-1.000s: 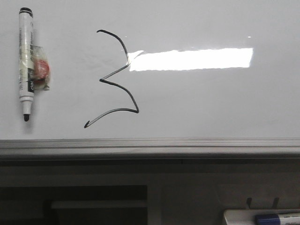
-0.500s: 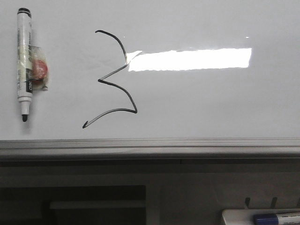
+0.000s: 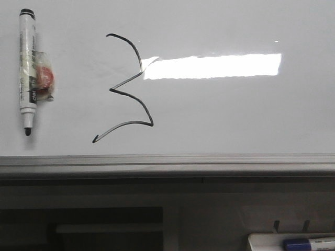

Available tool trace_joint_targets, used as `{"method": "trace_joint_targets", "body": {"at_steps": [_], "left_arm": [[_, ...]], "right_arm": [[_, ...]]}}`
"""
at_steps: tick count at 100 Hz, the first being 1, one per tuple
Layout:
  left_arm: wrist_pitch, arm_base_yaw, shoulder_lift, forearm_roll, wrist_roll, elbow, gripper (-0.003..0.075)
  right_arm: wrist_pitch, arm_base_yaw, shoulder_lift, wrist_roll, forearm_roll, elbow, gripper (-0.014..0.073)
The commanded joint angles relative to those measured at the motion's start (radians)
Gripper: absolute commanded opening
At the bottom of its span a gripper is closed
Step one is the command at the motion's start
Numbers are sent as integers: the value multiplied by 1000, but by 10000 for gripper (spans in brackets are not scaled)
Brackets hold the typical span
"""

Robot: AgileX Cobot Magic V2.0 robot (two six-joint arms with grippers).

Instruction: Write number 3 on whiteboard

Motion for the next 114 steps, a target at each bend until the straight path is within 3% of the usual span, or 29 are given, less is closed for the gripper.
{"method": "trace_joint_targets", "body": {"at_steps": [1,8,14,23,42,114], "left_arm": [[-55,-9,-23,5,-10,11,-20],[-55,-9,-23,5,-10,11,-20],[-55,-9,-23,5,-10,11,-20],[-55,-9,-23,5,-10,11,-21],[-55,-9,-23,5,-10,11,-20],[-55,-9,-23,5,-10,11,-20]], "right_arm": [[-60,-46,-25,2,12,47,-61],[-40,-60,-26,2,23,108,-61],[158,-64,-26,2,28,95,-61],[307,-64,-26,2,28,101,-61],[498,-64,-26,2,28,101,-61],[481,-64,-26,2,30,101,-61]]}}
